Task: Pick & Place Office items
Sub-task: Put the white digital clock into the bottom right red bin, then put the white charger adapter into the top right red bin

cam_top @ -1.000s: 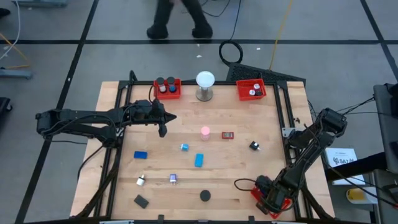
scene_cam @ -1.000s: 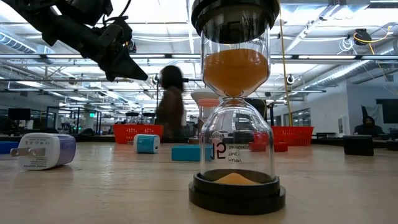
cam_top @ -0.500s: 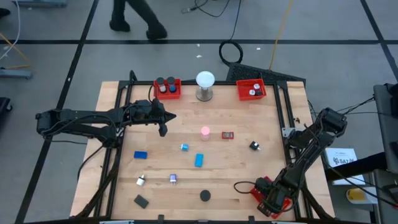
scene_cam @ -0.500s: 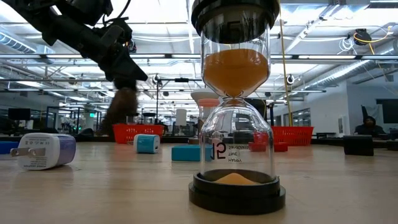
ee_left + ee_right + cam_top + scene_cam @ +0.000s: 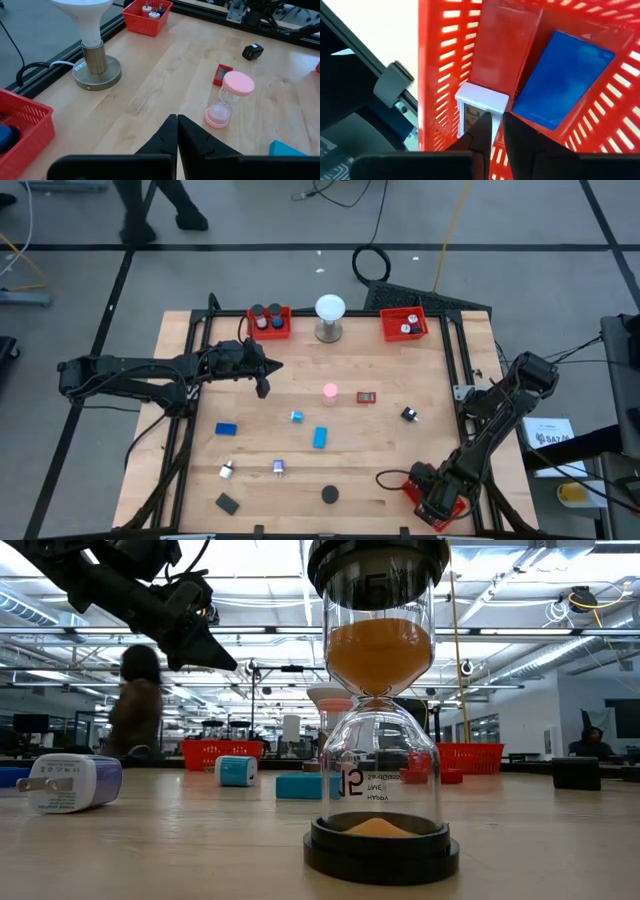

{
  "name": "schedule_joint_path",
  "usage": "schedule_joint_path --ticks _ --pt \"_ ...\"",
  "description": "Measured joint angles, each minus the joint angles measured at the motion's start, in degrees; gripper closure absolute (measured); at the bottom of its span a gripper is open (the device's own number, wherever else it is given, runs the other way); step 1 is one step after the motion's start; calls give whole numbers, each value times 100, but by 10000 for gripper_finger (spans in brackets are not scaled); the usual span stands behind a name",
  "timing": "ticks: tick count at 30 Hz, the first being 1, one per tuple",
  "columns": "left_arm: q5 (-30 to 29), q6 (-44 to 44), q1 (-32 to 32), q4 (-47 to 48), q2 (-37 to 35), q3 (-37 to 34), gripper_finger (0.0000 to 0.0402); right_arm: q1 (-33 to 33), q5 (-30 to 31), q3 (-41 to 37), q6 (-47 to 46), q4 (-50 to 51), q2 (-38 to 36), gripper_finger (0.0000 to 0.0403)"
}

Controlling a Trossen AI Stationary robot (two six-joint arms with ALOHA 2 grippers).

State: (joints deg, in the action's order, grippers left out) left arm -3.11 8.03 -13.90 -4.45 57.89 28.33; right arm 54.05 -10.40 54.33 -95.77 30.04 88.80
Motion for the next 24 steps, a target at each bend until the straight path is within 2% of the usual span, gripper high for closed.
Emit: schedule_joint_path --ticks 7,20,24 --pt "-2 93 1 0 0 1 392 -6 632 0 -11 240 -325 367" --pt "-114 169 1 0 0 1 399 -8 569 2 498 408 -186 367" --pt "-11 811 -5 3 0 1 384 -8 590 3 583 366 -278 370"
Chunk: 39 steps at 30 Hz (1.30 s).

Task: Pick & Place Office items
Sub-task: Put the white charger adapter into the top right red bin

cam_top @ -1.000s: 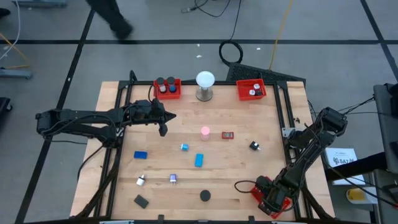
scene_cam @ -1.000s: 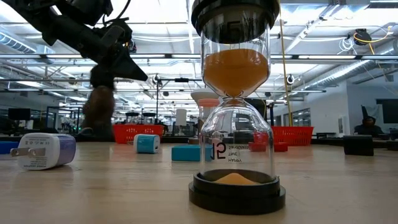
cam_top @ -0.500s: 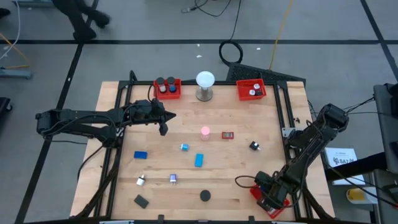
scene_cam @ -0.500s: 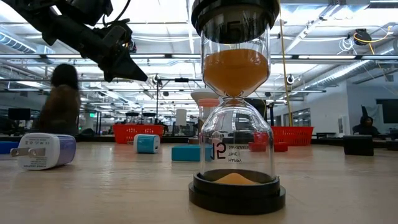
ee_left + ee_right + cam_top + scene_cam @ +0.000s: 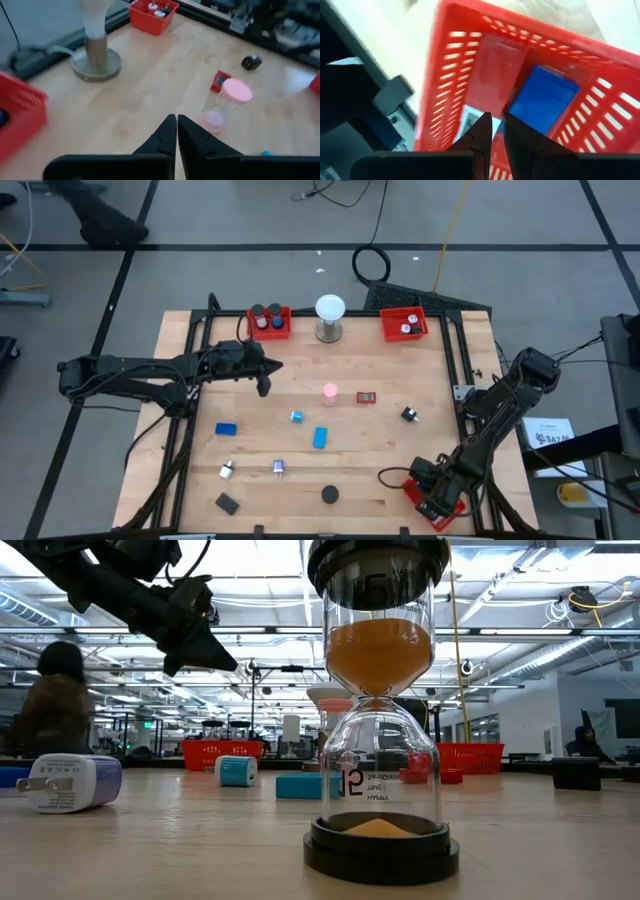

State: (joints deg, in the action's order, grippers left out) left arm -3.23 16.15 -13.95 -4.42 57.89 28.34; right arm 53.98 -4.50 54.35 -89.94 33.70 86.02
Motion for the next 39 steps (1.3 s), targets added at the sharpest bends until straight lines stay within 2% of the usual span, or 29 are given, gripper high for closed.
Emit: schedule_joint_path --ticks 4,9,13,20,24,28,32,36,39 --pt "18 552 -1 60 43 0 371 2 483 34 222 -16 -291 394" --pt "20 280 29 9 63 2 383 -108 1237 41 545 424 -919 400" --pt "31 48 58 -236 63 4 397 -364 2150 41 725 1193 -1411 401" --pt "128 95 54 -577 61 4 399 -1398 3670 41 1667 1743 -1787 402" --pt "169 35 96 -628 61 4 398 -2240 4209 -35 2278 1652 -1788 401" --pt "169 -78 159 -622 61 4 396 -3220 4017 -635 3315 726 -1867 401" --pt "-65 110 233 -480 61 4 399 -4121 3205 -1574 4920 -1368 -2121 402" --pt "-912 793 438 -197 61 4 396 -4972 2465 -2340 5757 -3112 -2452 402" --pt "-1462 1227 692 -202 61 6 398 -5501 1916 -2643 6228 -3841 -2656 402"
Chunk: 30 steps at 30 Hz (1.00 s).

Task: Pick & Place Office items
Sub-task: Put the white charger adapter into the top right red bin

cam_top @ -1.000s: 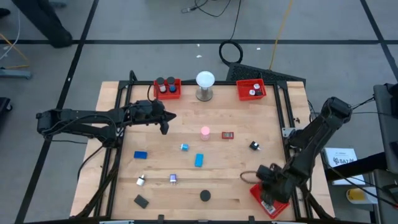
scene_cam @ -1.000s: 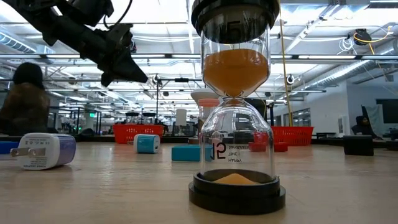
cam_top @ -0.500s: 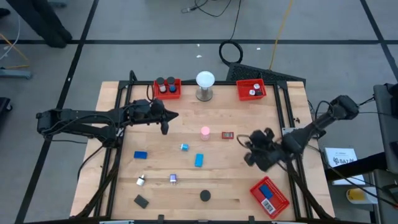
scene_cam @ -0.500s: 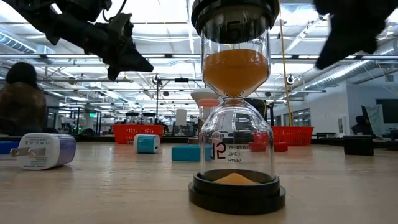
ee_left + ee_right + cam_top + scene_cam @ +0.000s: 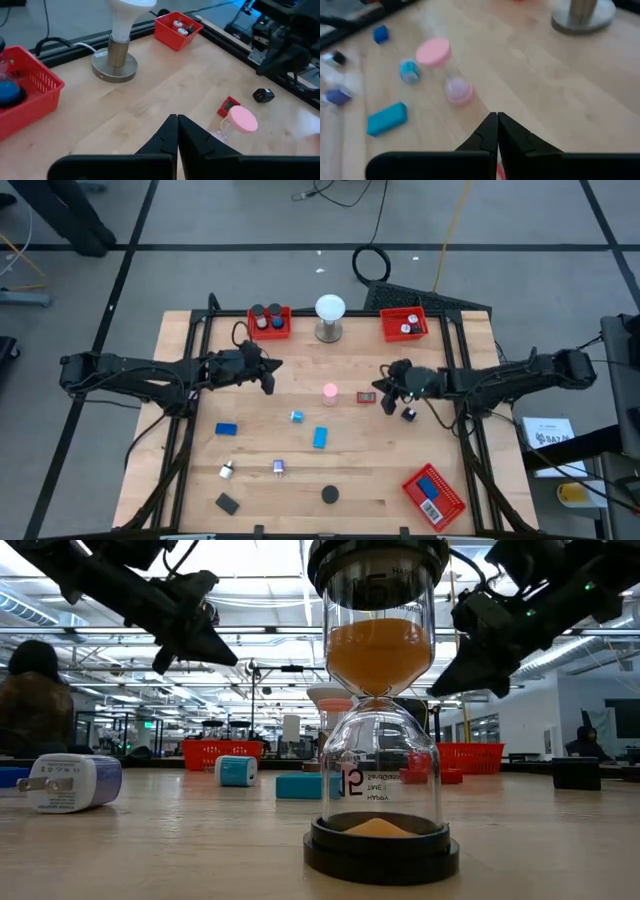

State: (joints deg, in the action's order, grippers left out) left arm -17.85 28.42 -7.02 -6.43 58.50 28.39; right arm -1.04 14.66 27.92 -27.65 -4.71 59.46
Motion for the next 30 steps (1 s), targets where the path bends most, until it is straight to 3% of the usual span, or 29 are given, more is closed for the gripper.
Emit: schedule_joint_path --ticks 9,14,18,30 --pt "-919 315 609 1336 0 697 399 -792 -752 -57 991 -152 -216 403" --pt "-576 292 616 640 0 772 386 -920 -1180 -57 1190 -109 -216 403" --pt "-519 217 601 76 -2 783 382 -918 -1185 -57 1287 -107 -216 403" --pt "154 798 438 1098 0 849 399 -918 -1150 -57 1305 -112 -214 403"
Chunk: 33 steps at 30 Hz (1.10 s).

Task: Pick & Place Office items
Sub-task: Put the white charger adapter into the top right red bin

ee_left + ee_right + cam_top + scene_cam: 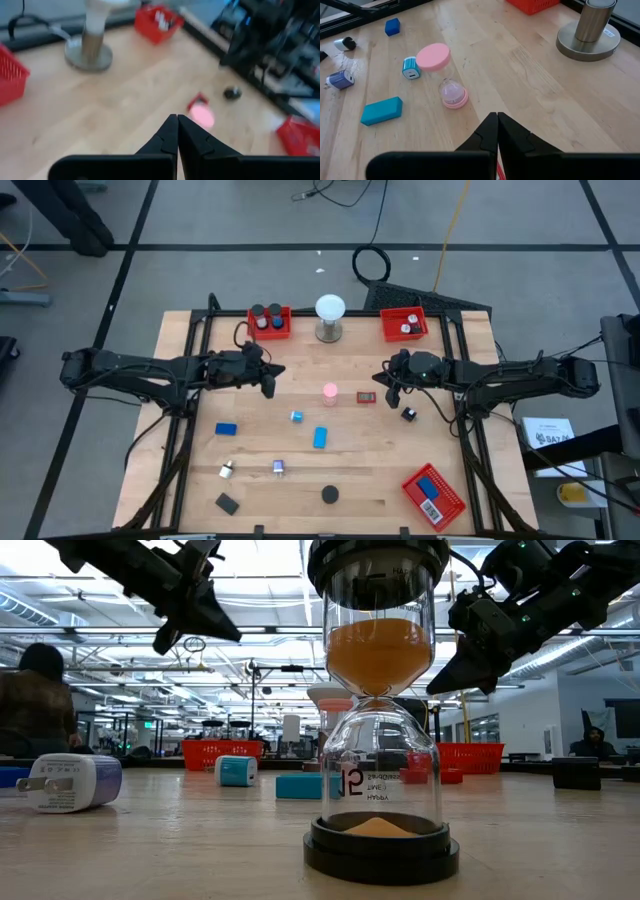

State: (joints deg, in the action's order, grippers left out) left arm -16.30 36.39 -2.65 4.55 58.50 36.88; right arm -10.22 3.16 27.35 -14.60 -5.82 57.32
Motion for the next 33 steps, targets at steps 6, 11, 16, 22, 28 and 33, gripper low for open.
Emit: schedule_joint_path --ticks 6,11,16,22,28,33 --pt "37 156 102 1489 0 518 399 2 161 0 -176 0 0 403" --pt "159 423 111 2448 -2 909 396 2 302 0 -180 -2 0 403" --pt "300 518 201 2954 0 1051 399 2 302 0 -179 -2 2 403" --pt "411 879 350 3168 0 1051 398 2 304 0 -169 -2 2 403" --pt "486 1240 595 3421 0 1051 396 2 304 0 -165 -2 2 403" --pt "483 1524 742 3591 0 1051 399 2 304 0 -163 -2 2 403"
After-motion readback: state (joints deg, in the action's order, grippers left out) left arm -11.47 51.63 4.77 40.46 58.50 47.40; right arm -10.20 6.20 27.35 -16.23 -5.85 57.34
